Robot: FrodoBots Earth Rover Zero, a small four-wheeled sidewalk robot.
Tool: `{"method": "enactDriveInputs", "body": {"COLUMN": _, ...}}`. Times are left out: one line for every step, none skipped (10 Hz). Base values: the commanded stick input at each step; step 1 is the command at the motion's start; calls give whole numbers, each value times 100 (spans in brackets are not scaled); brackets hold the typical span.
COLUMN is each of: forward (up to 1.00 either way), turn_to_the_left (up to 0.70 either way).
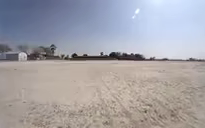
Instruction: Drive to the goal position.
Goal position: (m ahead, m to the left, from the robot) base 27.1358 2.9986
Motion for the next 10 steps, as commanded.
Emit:
{"method": "enactDriveInputs", "body": {"forward": 45, "turn_to_the_left": 3}}
{"method": "enactDriveInputs", "body": {"forward": 45, "turn_to_the_left": 6}}
{"method": "enactDriveInputs", "body": {"forward": 45, "turn_to_the_left": 26}}
{"method": "enactDriveInputs", "body": {"forward": 45, "turn_to_the_left": 14}}
{"method": "enactDriveInputs", "body": {"forward": 45, "turn_to_the_left": 3}}
{"method": "enactDriveInputs", "body": {"forward": 45, "turn_to_the_left": 0}}
{"method": "enactDriveInputs", "body": {"forward": 45, "turn_to_the_left": 0}}
{"method": "enactDriveInputs", "body": {"forward": 45, "turn_to_the_left": 0}}
{"method": "enactDriveInputs", "body": {"forward": 45, "turn_to_the_left": 0}}
{"method": "enactDriveInputs", "body": {"forward": 45, "turn_to_the_left": 0}}
